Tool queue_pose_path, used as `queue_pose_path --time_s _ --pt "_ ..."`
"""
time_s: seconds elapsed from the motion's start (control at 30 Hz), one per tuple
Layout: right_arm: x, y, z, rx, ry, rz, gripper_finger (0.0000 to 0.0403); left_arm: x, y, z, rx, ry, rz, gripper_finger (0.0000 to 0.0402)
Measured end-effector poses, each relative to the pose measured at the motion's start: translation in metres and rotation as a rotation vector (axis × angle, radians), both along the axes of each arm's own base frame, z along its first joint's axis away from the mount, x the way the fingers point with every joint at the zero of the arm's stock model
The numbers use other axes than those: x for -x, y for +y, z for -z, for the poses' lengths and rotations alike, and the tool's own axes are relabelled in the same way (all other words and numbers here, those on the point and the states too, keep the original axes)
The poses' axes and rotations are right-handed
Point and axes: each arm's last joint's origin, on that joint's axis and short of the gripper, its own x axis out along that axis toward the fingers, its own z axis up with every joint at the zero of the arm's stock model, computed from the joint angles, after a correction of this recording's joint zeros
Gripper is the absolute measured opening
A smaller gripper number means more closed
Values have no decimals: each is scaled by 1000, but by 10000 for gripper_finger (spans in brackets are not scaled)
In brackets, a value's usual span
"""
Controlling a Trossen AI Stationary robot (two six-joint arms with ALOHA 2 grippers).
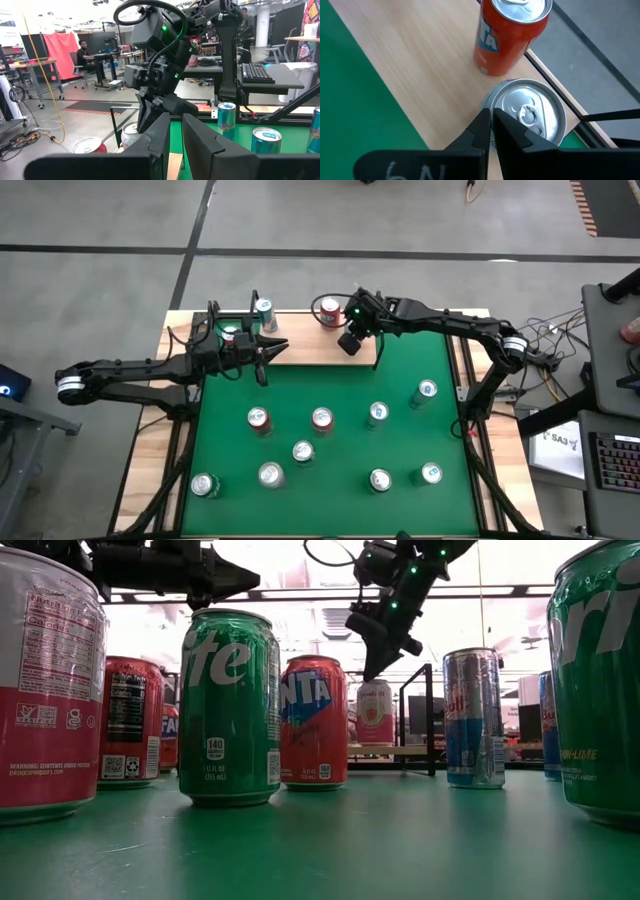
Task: Pick and place cans onto a shelf
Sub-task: Put the right pink white soda can on the shelf
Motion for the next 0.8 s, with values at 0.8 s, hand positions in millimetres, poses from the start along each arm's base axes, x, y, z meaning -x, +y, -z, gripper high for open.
queue_pose_path --time_s 0.8 --pt "14 -31 -5 -61 22 163 12 0 0 1 -1 14 -1 36"
